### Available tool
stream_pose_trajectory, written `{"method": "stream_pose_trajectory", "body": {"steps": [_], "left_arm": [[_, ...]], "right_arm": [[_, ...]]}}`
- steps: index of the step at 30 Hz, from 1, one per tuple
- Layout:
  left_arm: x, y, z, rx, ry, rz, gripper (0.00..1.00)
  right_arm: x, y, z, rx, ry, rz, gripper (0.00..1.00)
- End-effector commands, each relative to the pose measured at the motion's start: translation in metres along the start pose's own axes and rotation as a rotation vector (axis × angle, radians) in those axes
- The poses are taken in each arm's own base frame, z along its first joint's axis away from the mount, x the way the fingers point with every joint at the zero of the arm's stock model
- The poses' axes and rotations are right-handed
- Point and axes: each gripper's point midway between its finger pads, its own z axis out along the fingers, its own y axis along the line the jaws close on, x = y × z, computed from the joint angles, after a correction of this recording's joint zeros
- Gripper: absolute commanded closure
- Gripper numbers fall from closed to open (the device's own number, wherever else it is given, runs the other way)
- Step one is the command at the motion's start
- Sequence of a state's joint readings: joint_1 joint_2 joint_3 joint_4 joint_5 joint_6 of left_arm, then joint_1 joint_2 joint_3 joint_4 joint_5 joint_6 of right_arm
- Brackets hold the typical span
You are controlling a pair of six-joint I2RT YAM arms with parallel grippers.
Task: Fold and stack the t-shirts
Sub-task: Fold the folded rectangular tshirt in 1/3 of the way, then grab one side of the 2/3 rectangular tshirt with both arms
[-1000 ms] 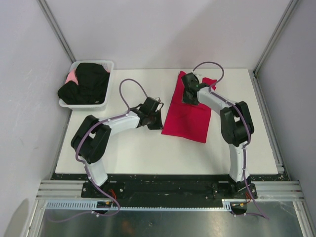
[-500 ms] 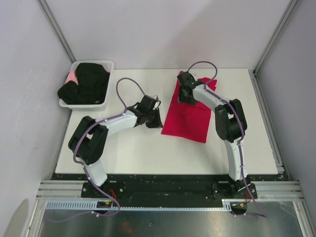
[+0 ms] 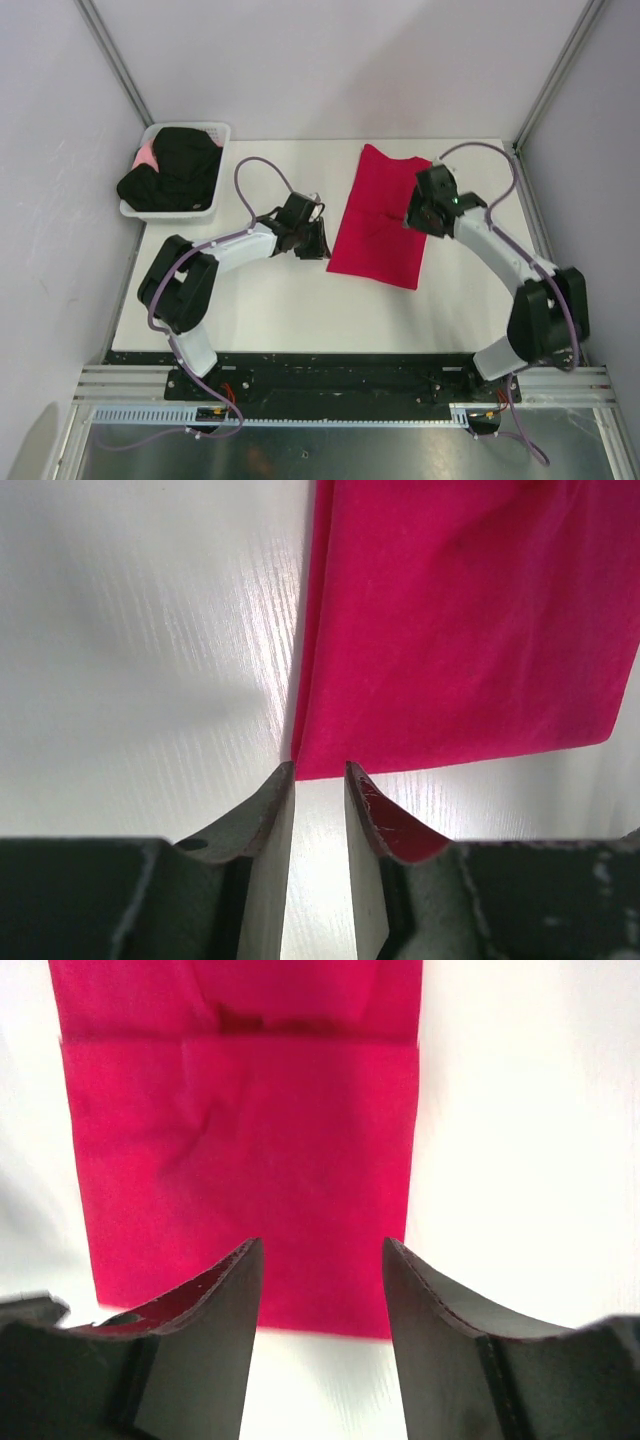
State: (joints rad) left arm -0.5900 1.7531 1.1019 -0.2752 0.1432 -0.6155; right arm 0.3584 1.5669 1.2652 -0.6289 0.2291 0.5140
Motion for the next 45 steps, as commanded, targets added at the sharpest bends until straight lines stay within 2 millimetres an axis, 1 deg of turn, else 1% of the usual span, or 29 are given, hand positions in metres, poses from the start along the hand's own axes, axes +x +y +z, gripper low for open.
{"method": "stream_pose_trajectory", "body": {"steps": [1, 4, 7, 9, 12, 15, 23, 28, 37, 45], "left_arm": [[-0.016, -0.014, -0.018, 0.052, -0.049, 0.038, 0.68], [-0.014, -0.013, -0.019, 0.053, -0.044, 0.037, 0.68], [-0.012, -0.012, -0.019, 0.056, -0.039, 0.037, 0.68], [-0.011, -0.012, -0.019, 0.057, -0.035, 0.035, 0.68], [-0.009, -0.011, -0.018, 0.056, -0.03, 0.036, 0.68], [-0.007, -0.01, -0.019, 0.054, -0.03, 0.036, 0.68], [-0.007, -0.008, -0.021, 0.053, -0.033, 0.039, 0.68], [-0.004, -0.005, -0.022, 0.05, -0.028, 0.039, 0.68], [-0.002, -0.003, -0.019, 0.048, -0.02, 0.035, 0.68], [0.0, -0.003, -0.018, 0.046, -0.012, 0.033, 0.68]], "right_arm": [[0.054, 0.002, -0.014, -0.087, 0.071, 0.053, 0.46], [0.088, -0.01, -0.014, -0.101, 0.122, 0.098, 0.49], [0.11, -0.018, -0.012, -0.107, 0.152, 0.138, 0.51], [0.12, -0.02, -0.009, -0.111, 0.163, 0.161, 0.54], [0.129, -0.022, -0.003, -0.113, 0.169, 0.188, 0.58], [0.135, -0.024, 0.003, -0.106, 0.175, 0.204, 0.6], [0.138, -0.032, 0.013, -0.079, 0.167, 0.231, 0.62], [0.143, -0.042, 0.013, -0.043, 0.163, 0.23, 0.63], [0.156, -0.054, 0.016, -0.007, 0.181, 0.221, 0.63], [0.158, -0.052, 0.025, -0.011, 0.184, 0.226, 0.63]]}}
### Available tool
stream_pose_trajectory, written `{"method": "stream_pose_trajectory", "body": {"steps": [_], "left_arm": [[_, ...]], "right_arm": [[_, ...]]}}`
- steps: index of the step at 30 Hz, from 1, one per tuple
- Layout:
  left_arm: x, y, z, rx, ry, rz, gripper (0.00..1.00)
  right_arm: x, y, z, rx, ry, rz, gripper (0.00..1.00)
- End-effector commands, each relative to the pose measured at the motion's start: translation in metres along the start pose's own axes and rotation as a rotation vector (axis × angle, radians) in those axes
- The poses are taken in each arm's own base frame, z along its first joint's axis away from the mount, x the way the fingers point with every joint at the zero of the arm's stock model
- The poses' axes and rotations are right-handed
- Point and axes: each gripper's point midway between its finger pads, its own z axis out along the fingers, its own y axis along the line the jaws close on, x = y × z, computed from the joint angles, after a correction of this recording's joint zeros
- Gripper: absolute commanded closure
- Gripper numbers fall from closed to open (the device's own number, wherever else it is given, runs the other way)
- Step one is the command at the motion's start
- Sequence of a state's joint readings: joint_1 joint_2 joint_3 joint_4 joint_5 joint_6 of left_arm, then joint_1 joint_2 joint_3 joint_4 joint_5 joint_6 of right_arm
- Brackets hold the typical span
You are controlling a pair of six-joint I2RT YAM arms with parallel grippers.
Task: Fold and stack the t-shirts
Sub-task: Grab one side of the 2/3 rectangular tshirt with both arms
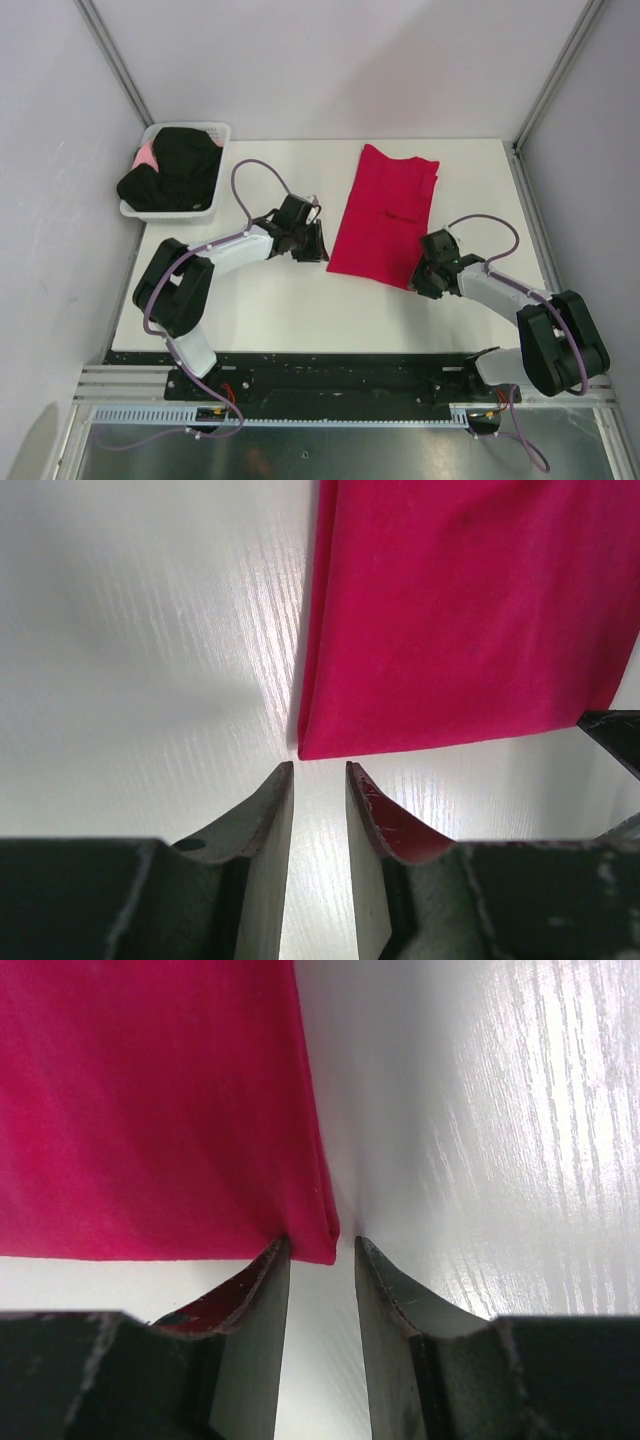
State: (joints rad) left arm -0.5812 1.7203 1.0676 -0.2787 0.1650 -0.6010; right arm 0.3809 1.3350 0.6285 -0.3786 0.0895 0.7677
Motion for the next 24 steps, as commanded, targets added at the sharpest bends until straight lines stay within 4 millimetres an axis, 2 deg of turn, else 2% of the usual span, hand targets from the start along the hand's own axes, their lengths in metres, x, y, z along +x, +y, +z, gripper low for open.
{"method": "stream_pose_trajectory", "body": {"steps": [1, 3, 5, 9, 10, 16, 24], "left_arm": [[-0.006, -0.007, -0.011, 0.036, -0.022, 0.027, 0.68], [-0.004, -0.006, -0.01, 0.036, -0.016, 0.026, 0.68], [0.0, -0.006, -0.009, 0.041, -0.005, 0.024, 0.68], [0.009, -0.007, -0.006, 0.061, 0.032, 0.023, 0.66], [0.011, -0.008, -0.005, 0.067, 0.043, 0.025, 0.65], [0.026, -0.015, 0.001, 0.096, 0.097, 0.041, 0.59], [0.04, -0.017, 0.014, 0.081, 0.137, 0.056, 0.58]], "right_arm": [[-0.006, 0.0, 0.009, 0.008, -0.027, 0.017, 0.63], [-0.005, -0.001, 0.011, 0.011, -0.026, 0.016, 0.65], [-0.005, -0.001, 0.013, 0.017, -0.023, 0.014, 0.71], [-0.003, -0.006, 0.011, 0.035, -0.021, 0.007, 0.94], [-0.003, -0.008, 0.01, 0.044, -0.022, 0.003, 0.97], [0.001, -0.027, -0.001, 0.099, -0.027, -0.029, 1.0], [0.006, -0.029, -0.003, 0.092, -0.012, -0.039, 1.0]]}}
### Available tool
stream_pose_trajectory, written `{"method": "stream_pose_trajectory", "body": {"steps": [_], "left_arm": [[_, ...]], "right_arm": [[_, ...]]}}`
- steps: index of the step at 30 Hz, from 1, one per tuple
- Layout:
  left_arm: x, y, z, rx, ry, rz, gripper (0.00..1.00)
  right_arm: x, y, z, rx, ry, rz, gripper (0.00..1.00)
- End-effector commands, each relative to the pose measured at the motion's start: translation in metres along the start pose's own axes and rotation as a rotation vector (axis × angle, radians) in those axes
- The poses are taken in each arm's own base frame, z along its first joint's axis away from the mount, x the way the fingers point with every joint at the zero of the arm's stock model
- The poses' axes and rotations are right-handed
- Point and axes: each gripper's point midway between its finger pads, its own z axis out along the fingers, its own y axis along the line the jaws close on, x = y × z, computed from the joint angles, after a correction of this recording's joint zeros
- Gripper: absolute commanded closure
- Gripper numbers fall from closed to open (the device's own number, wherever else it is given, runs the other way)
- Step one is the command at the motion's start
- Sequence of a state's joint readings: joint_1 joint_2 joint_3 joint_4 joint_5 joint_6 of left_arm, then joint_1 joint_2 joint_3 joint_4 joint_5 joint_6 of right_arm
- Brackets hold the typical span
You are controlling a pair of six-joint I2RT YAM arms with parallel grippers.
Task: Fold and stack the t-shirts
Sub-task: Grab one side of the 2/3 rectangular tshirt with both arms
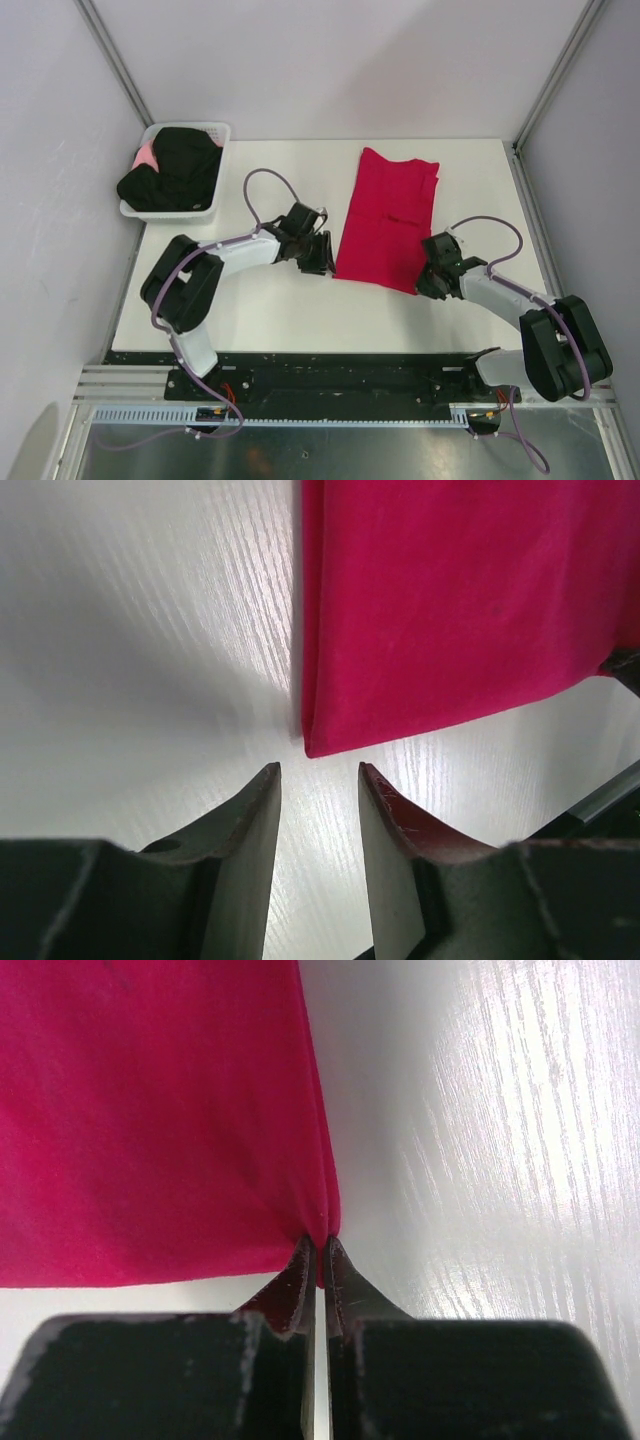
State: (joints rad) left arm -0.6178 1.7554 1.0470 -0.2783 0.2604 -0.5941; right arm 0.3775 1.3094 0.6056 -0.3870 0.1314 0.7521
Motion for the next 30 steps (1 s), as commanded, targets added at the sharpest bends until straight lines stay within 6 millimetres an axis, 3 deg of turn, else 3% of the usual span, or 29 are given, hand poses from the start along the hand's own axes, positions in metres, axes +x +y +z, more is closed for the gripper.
{"method": "stream_pose_trajectory", "body": {"steps": [1, 12, 18, 20, 23, 27, 30], "left_arm": [[0.006, -0.005, 0.009, 0.016, 0.027, 0.034, 0.58], [0.015, -0.002, 0.027, -0.015, 0.06, 0.035, 0.6], [0.019, 0.001, 0.031, -0.043, 0.061, 0.03, 0.71], [0.018, -0.001, 0.031, -0.043, 0.057, 0.026, 0.8], [0.015, -0.004, 0.026, -0.043, 0.038, 0.015, 0.97], [0.013, -0.009, 0.009, -0.038, -0.007, -0.003, 1.0], [0.025, -0.008, -0.006, -0.044, -0.028, -0.002, 1.0]], "right_arm": [[0.008, -0.017, -0.001, 0.058, 0.016, -0.028, 1.0], [0.009, -0.016, -0.002, 0.052, 0.022, -0.031, 1.0], [0.009, -0.014, -0.004, 0.037, 0.025, -0.032, 1.0], [0.009, -0.012, -0.004, 0.025, 0.03, -0.035, 1.0], [0.01, -0.009, -0.006, -0.001, 0.042, -0.04, 1.0], [0.017, -0.007, -0.015, -0.02, 0.072, -0.05, 1.0], [0.028, -0.009, -0.025, -0.018, 0.096, -0.07, 1.0]]}}
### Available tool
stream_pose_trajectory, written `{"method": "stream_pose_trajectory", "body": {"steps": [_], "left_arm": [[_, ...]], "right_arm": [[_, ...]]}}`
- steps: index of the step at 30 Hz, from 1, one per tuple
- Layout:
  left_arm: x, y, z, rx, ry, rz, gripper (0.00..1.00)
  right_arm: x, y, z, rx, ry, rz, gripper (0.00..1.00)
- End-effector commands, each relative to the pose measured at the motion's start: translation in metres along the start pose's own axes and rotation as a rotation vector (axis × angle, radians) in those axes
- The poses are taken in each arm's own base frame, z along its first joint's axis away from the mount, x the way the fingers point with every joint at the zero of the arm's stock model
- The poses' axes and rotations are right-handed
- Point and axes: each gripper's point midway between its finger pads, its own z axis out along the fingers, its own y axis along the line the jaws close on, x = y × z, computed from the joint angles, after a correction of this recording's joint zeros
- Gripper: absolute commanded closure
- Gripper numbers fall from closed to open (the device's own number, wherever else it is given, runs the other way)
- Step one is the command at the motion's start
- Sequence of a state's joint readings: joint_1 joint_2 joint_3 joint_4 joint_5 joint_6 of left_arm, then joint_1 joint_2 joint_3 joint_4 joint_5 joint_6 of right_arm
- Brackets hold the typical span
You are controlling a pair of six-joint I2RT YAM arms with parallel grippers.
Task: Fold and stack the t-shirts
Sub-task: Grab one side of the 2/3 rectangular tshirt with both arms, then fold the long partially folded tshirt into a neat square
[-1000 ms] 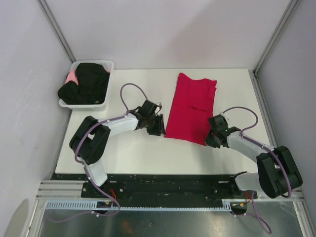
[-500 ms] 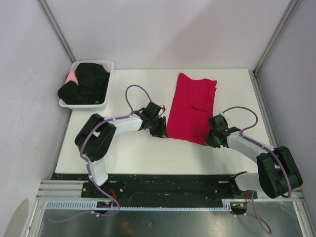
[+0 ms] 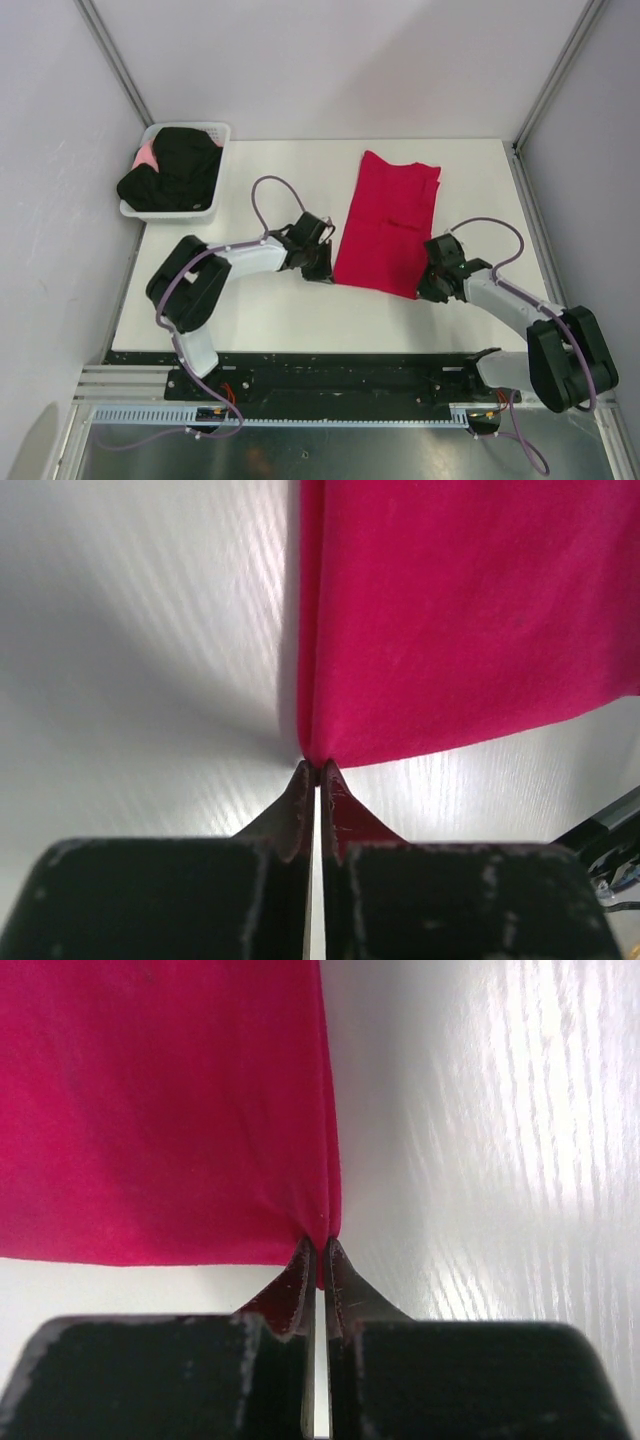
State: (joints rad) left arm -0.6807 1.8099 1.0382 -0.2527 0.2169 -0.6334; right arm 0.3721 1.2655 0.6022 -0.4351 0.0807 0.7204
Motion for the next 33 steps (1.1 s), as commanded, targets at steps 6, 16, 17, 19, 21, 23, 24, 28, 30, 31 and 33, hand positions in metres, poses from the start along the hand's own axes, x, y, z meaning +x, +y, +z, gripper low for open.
{"method": "stream_pose_trajectory", "body": {"steps": [6, 16, 17, 19, 21, 23, 24, 28, 30, 31, 33], "left_arm": [[0.054, 0.002, -0.056, -0.011, -0.088, -0.007, 1.0], [0.111, -0.015, -0.101, 0.102, -0.146, -0.023, 1.0], [0.106, -0.015, -0.105, 0.101, -0.175, -0.026, 1.0], [0.095, -0.016, -0.111, 0.091, -0.23, -0.026, 1.0], [0.08, -0.02, -0.116, 0.08, -0.277, -0.023, 1.0], [0.062, -0.026, -0.12, 0.071, -0.316, -0.018, 1.0], [0.051, -0.029, -0.123, 0.068, -0.335, -0.017, 1.0], [-0.002, -0.043, -0.133, 0.051, -0.419, -0.019, 1.0], [-0.034, -0.051, -0.139, 0.047, -0.457, -0.023, 1.0], [-0.049, -0.054, -0.14, 0.038, -0.476, -0.024, 1.0], [-0.081, -0.056, -0.14, 0.019, -0.511, -0.032, 1.0]], "right_arm": [[0.052, -0.011, -0.045, -0.007, 0.087, -0.064, 1.0], [0.084, -0.01, -0.099, -0.115, 0.108, -0.039, 1.0], [0.081, -0.008, -0.102, -0.119, 0.096, -0.038, 1.0], [0.071, -0.003, -0.106, -0.121, 0.061, -0.042, 1.0], [0.057, 0.002, -0.109, -0.115, 0.015, -0.052, 1.0], [0.039, 0.009, -0.111, -0.1, -0.035, -0.06, 1.0], [0.028, 0.014, -0.113, -0.105, -0.06, -0.062, 1.0], [-0.027, 0.042, -0.118, -0.154, -0.149, -0.045, 1.0], [-0.06, 0.056, -0.117, -0.178, -0.194, -0.039, 1.0], [-0.076, 0.063, -0.117, -0.183, -0.219, -0.038, 1.0], [-0.107, 0.077, -0.112, -0.19, -0.263, -0.043, 1.0]]}}
